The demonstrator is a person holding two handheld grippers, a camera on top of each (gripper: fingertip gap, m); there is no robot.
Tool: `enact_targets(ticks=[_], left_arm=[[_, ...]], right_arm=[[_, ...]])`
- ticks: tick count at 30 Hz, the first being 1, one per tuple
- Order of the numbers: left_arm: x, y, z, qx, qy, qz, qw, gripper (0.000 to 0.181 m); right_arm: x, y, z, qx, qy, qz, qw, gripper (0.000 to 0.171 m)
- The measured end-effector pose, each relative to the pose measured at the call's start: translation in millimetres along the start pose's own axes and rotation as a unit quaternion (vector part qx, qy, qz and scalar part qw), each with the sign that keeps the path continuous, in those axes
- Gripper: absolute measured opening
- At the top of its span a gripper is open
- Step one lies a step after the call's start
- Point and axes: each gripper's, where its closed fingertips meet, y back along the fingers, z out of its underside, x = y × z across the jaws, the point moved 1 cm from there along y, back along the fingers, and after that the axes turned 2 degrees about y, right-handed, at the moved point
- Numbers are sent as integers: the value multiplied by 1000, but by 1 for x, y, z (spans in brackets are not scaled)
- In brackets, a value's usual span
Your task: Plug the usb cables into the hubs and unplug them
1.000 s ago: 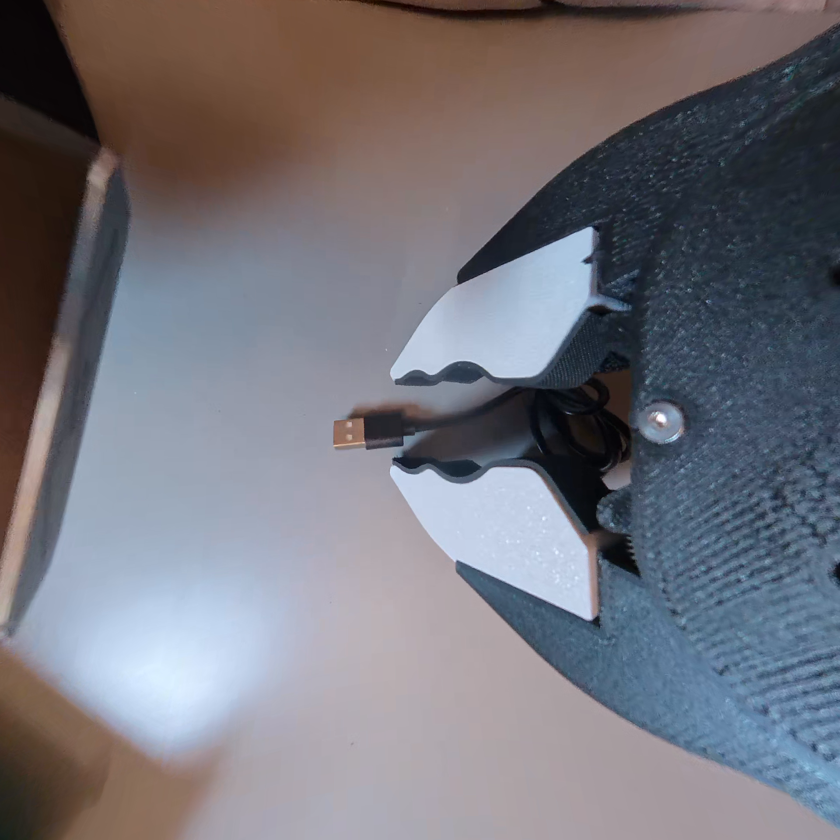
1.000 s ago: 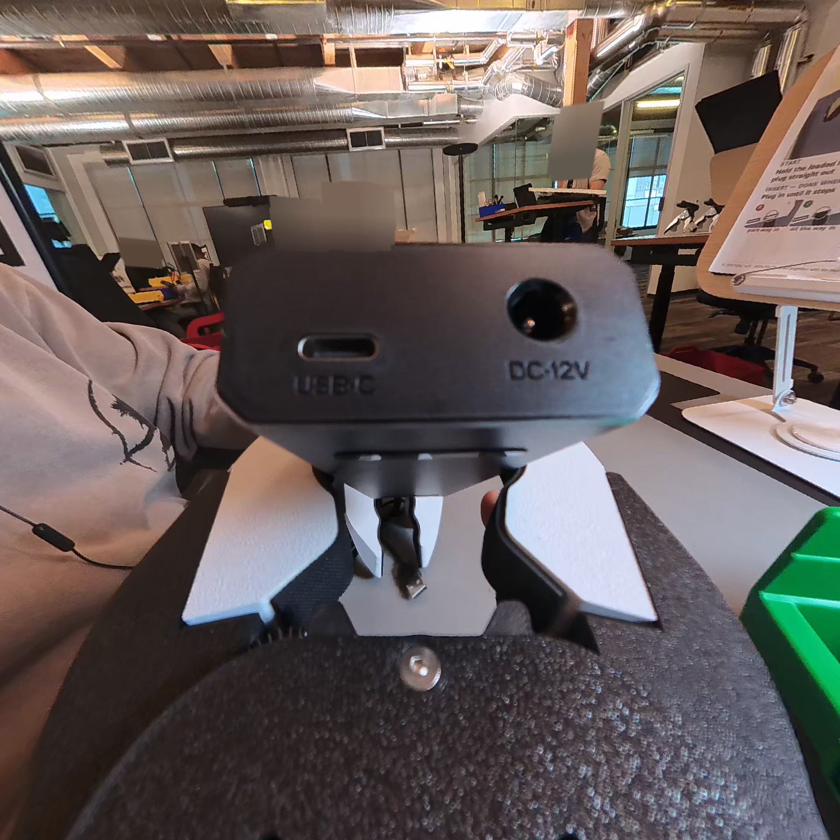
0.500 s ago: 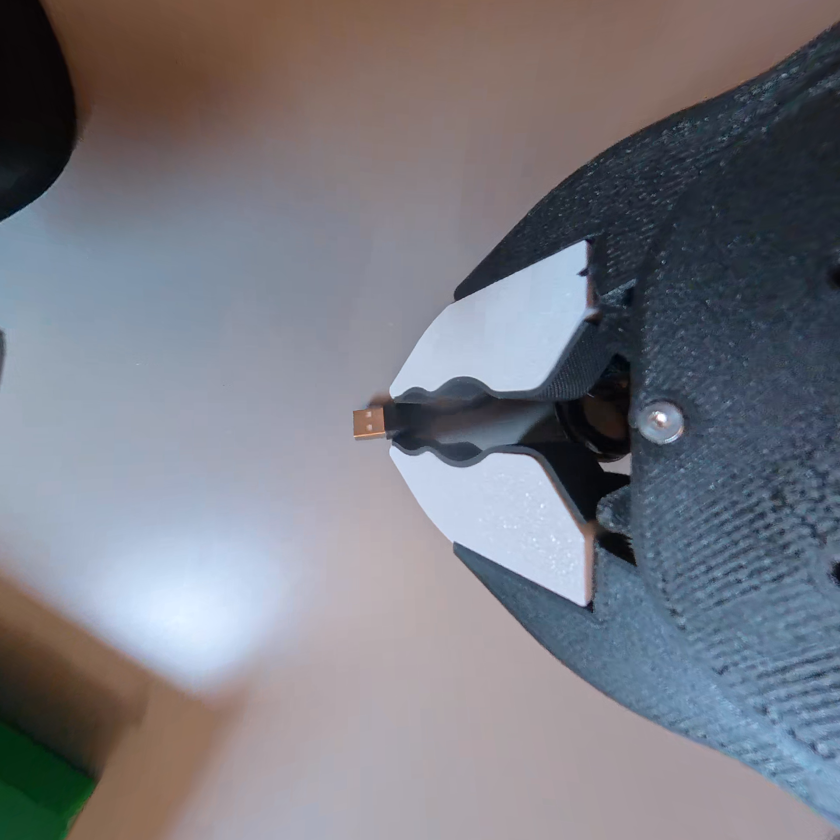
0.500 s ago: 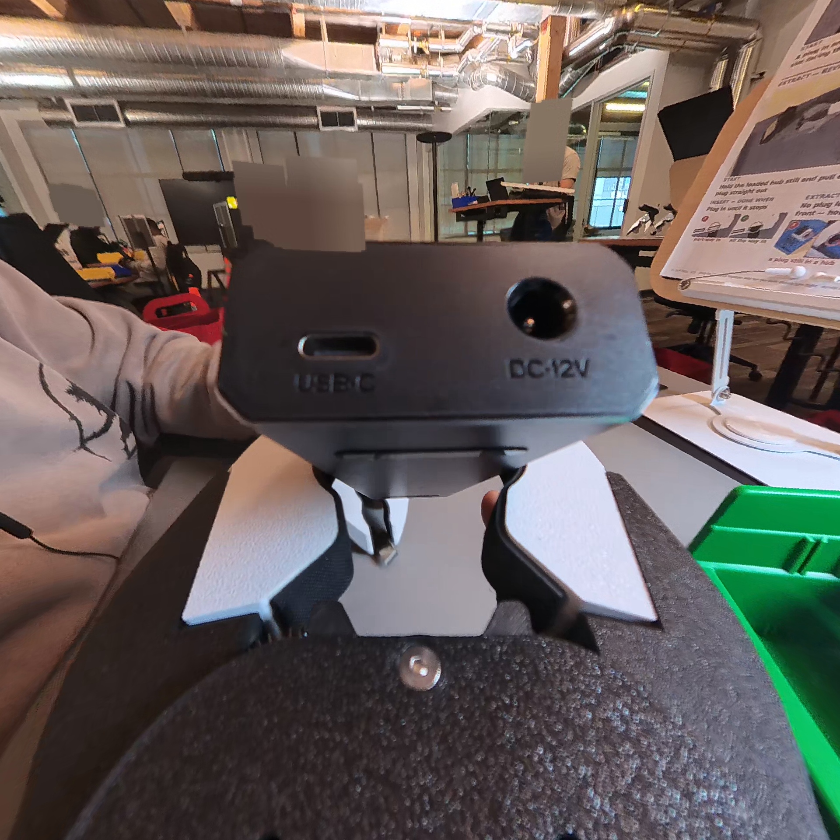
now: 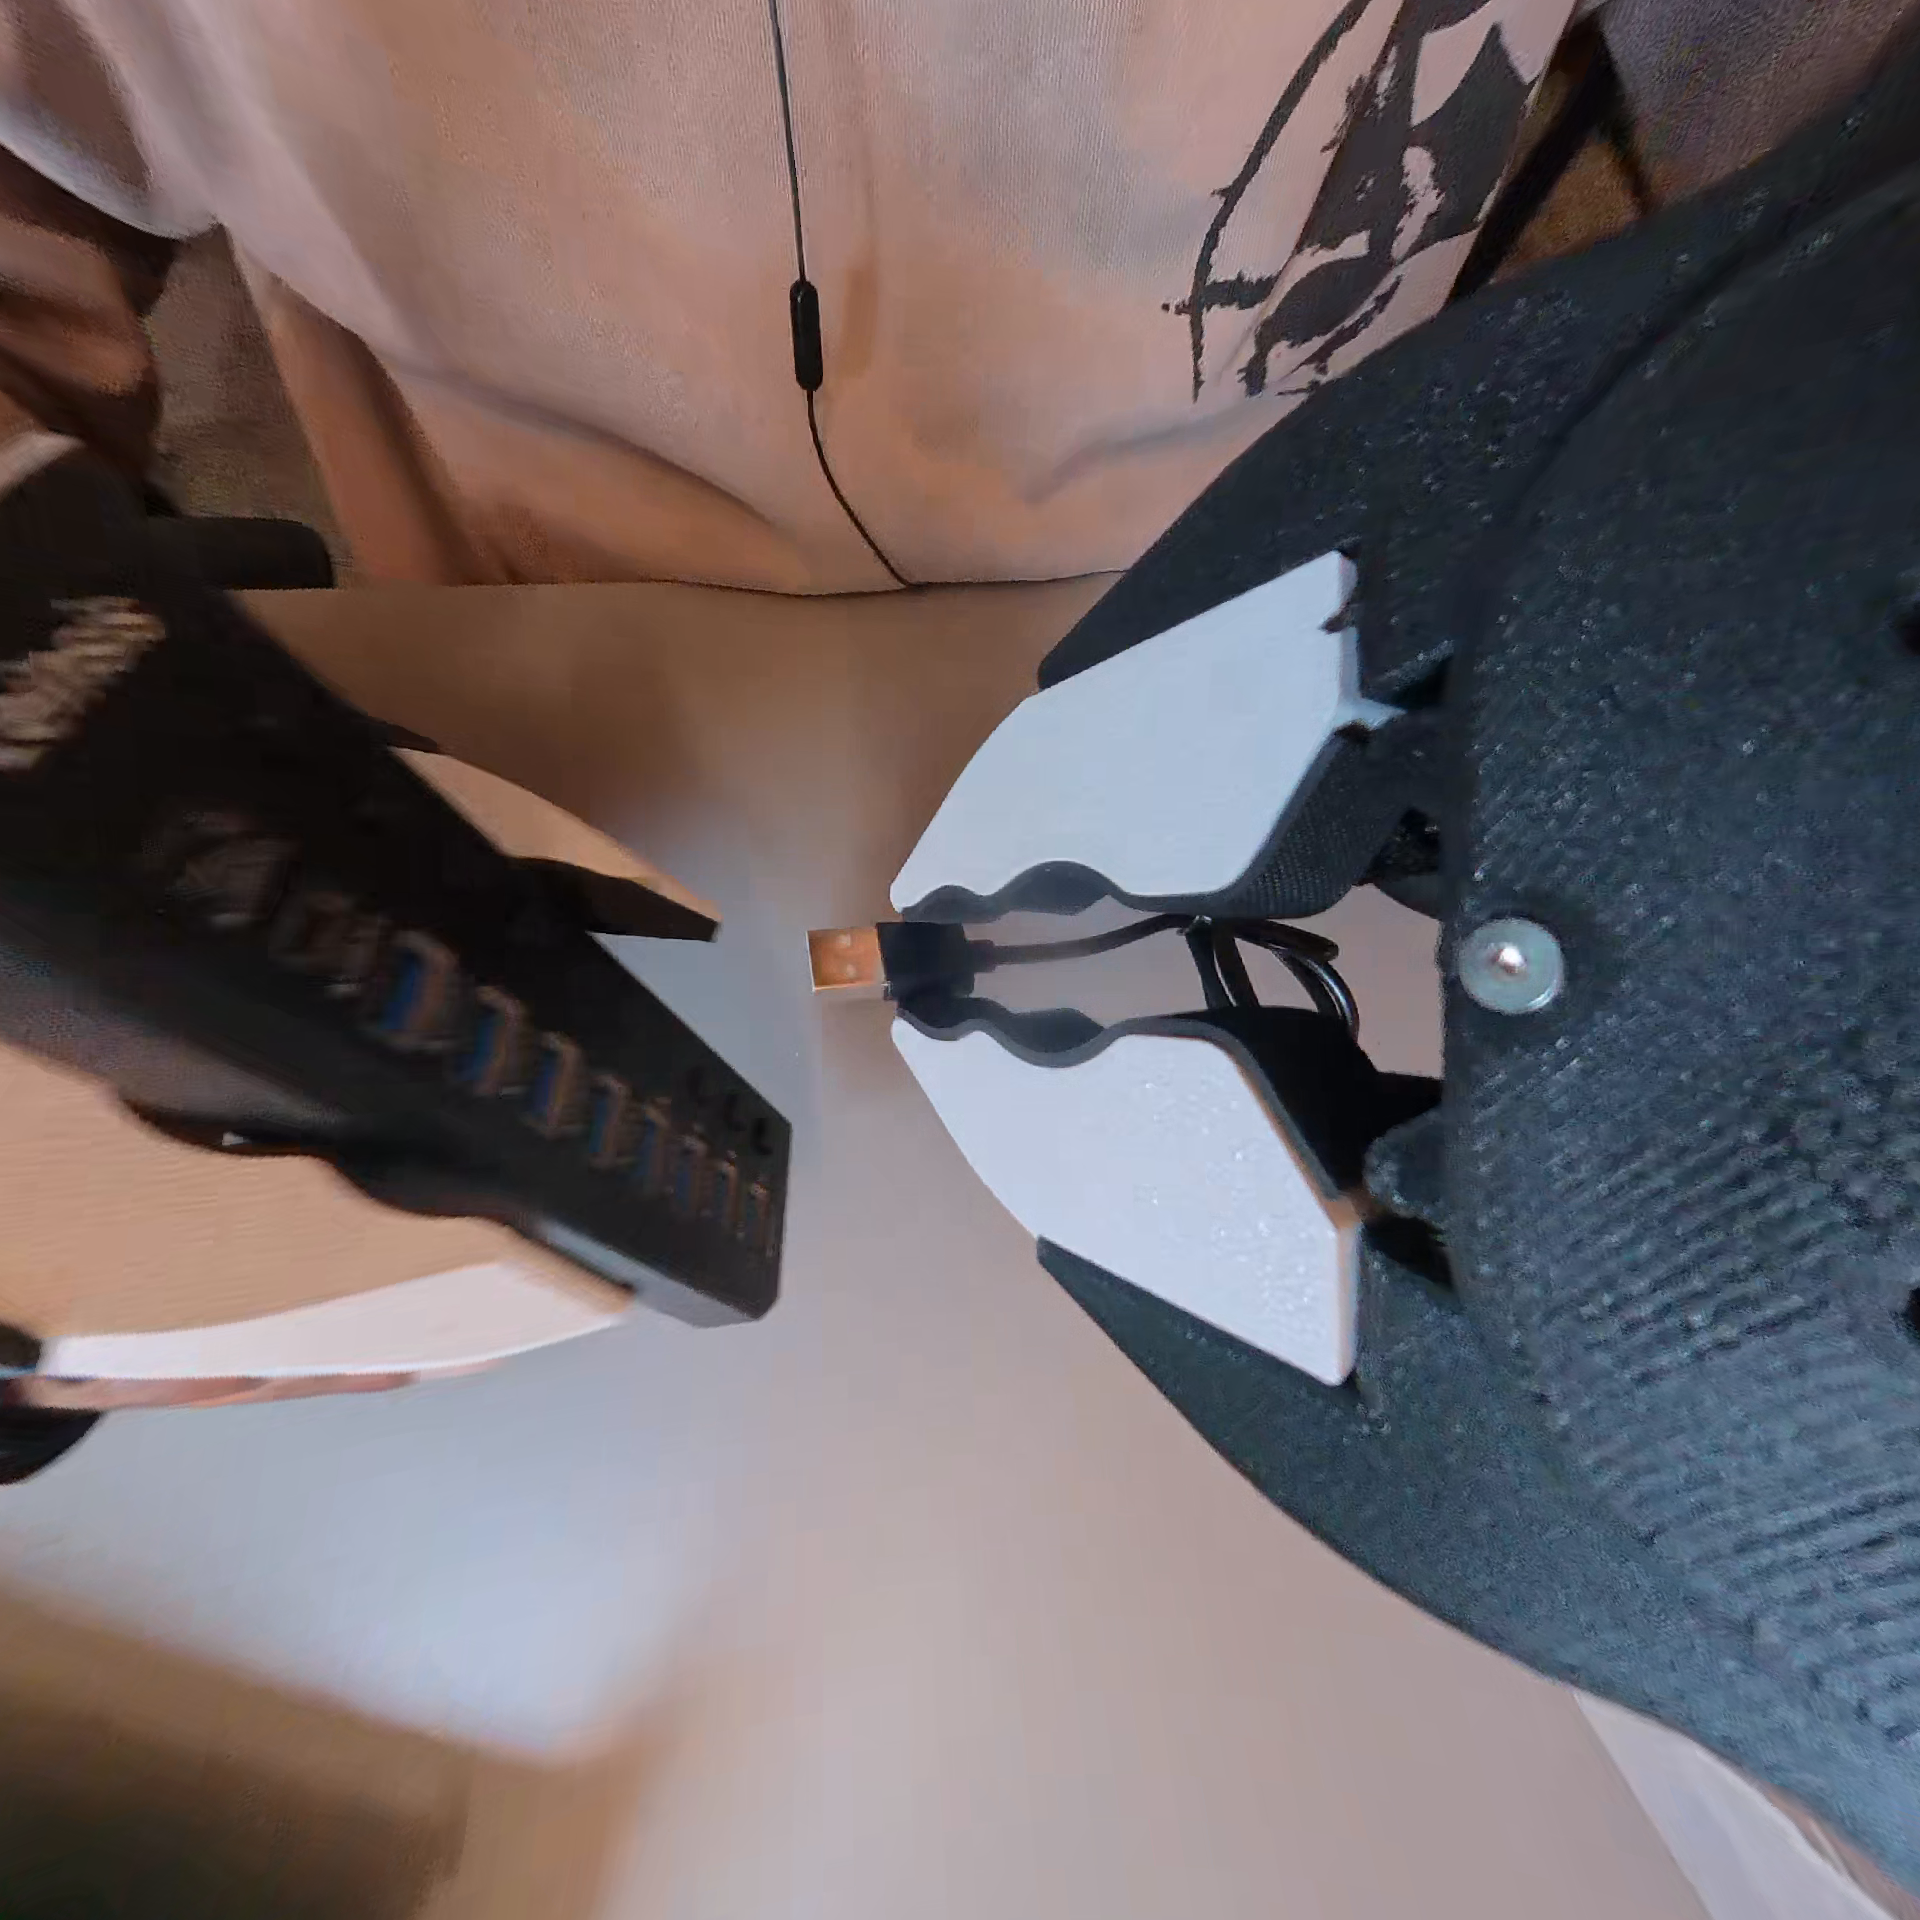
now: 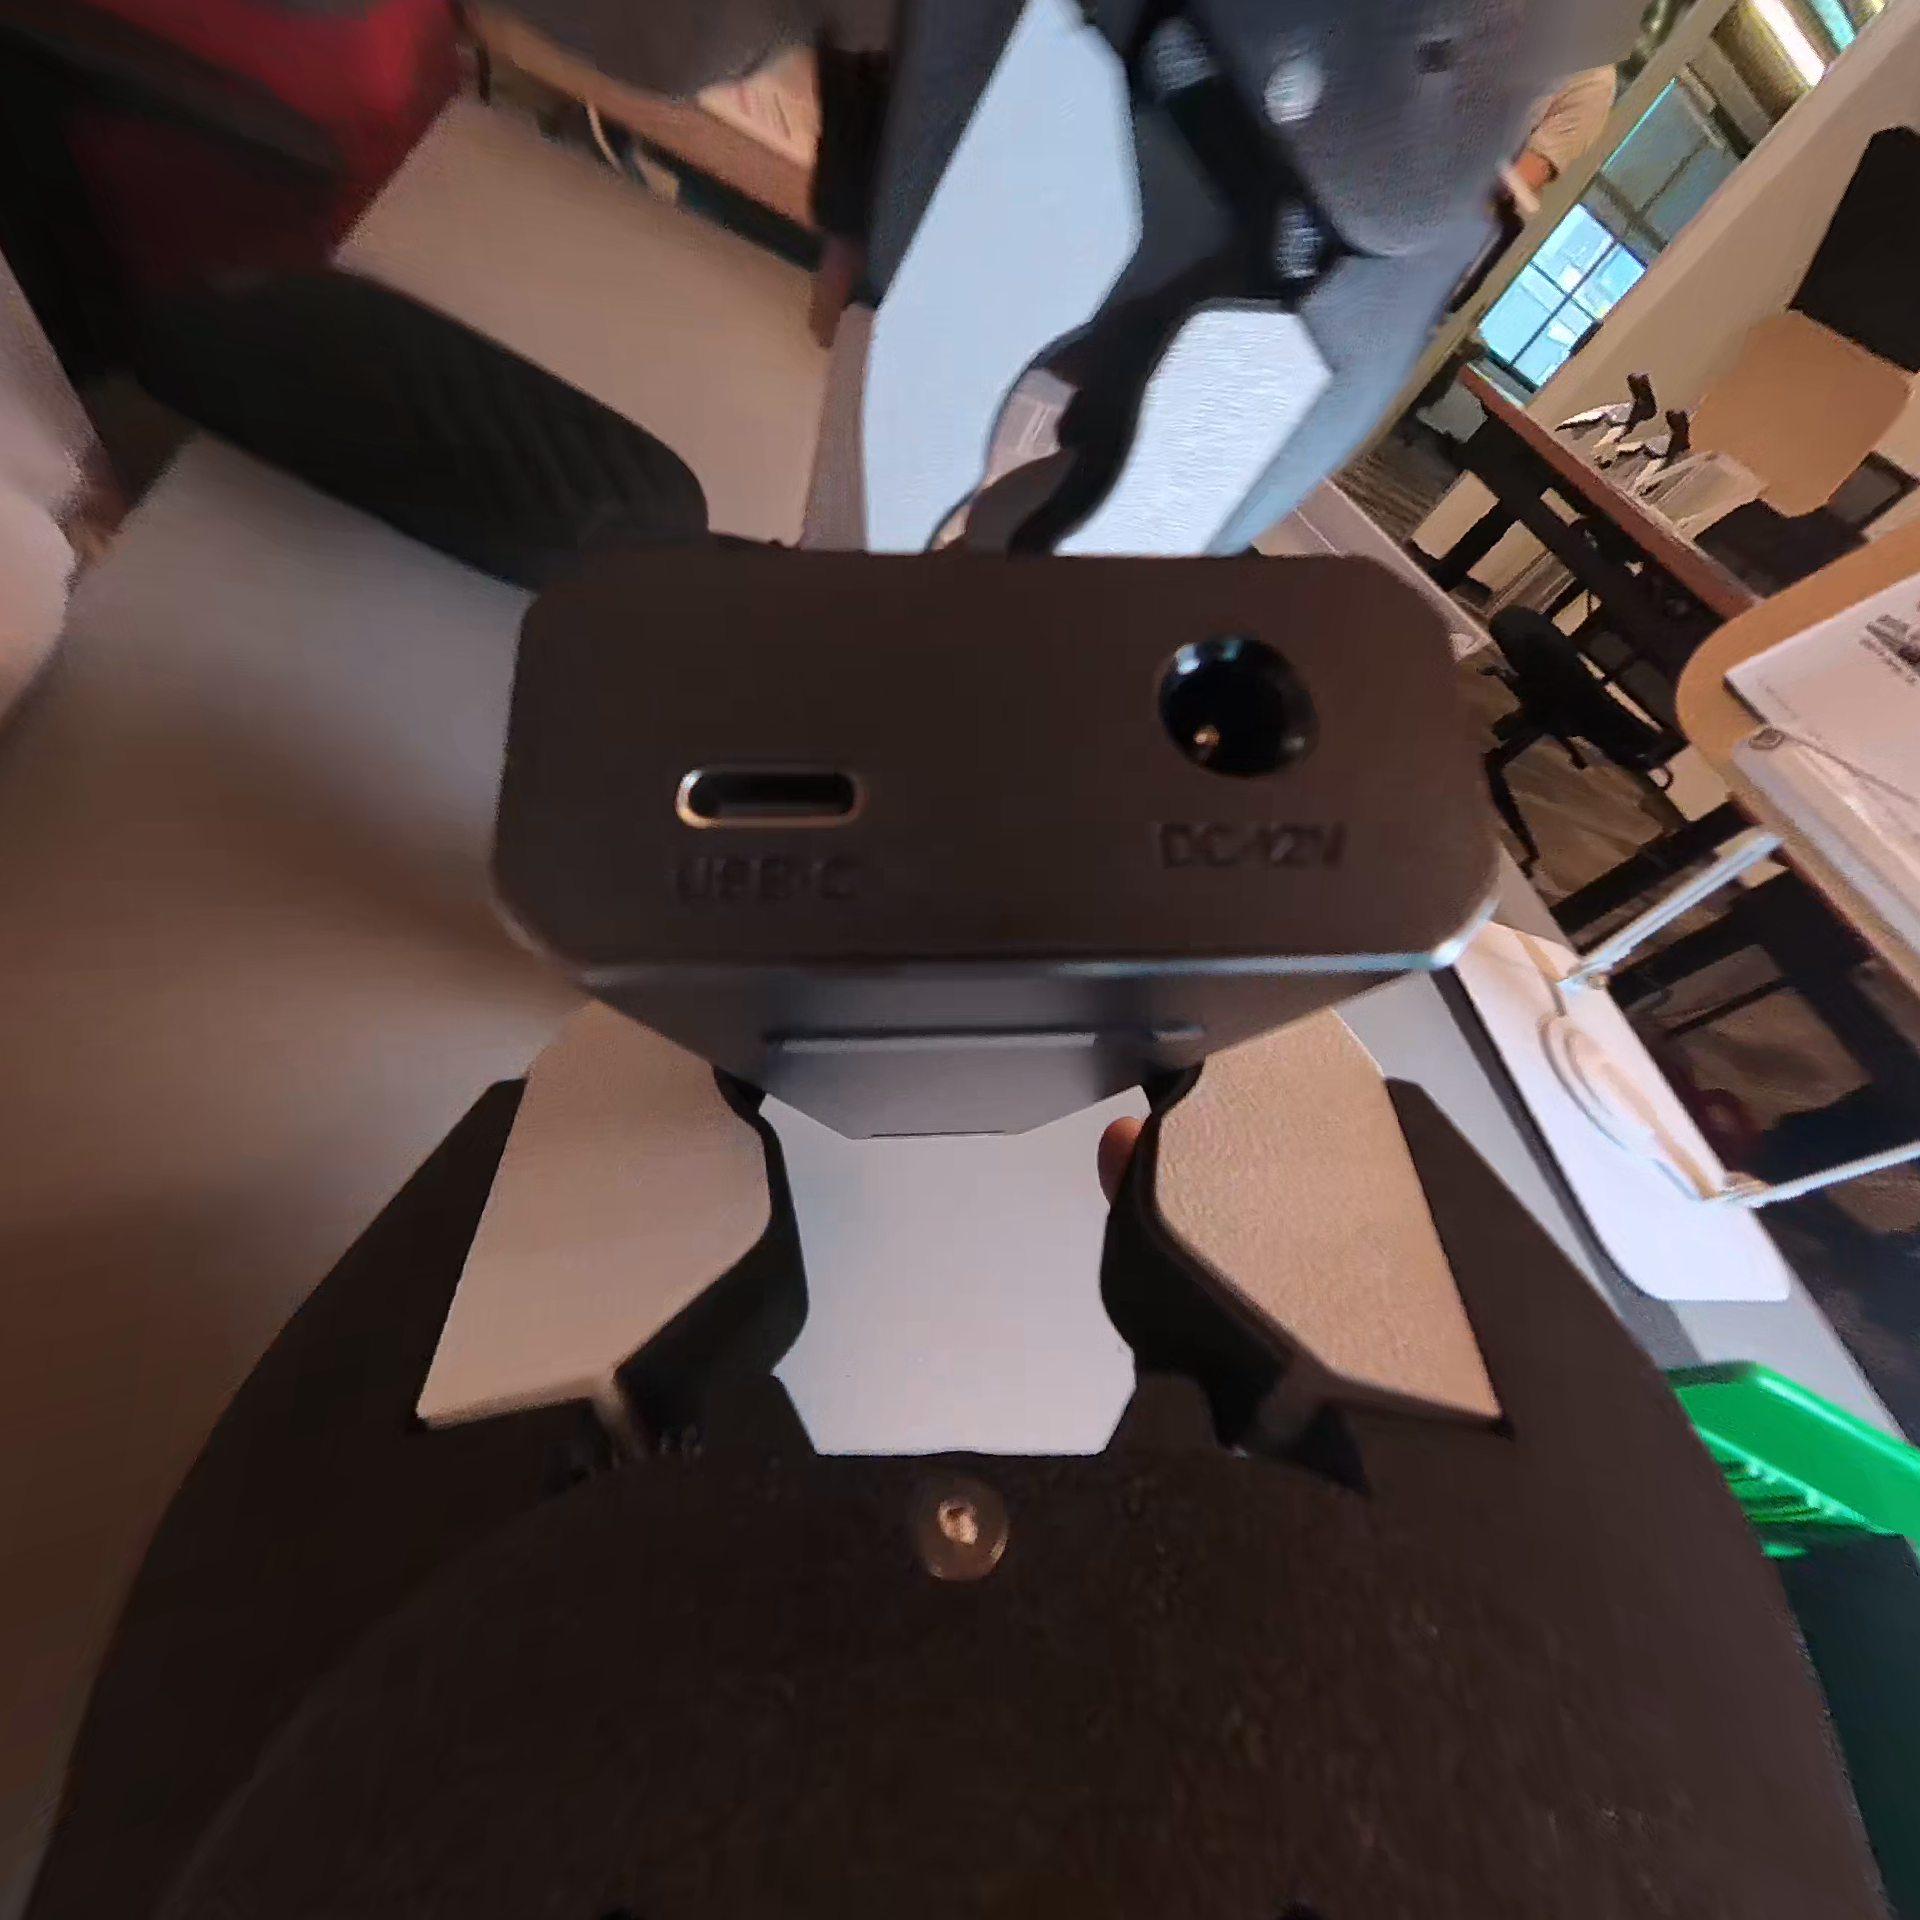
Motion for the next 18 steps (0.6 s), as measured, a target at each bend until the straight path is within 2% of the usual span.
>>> enact_targets(ticks=[4, 8, 14, 18], left_arm=[[2, -4, -14, -69, -14, 17, 997, 14], [-8, -6, -20, -117, -16, 5, 993, 14], [-7, -11, -25, -140, -10, 20, 990, 14], [-2, -7, -32, -128, -20, 16, 991, 14]], right_arm=[[-8, -7, 4, -34, 61, 10, 998, 70], [-10, -10, 6, -40, 81, 14, 996, 70], [-8, -11, 5, -38, 89, 32, 995, 71], [-8, -10, 4, -30, 78, 31, 996, 70]])
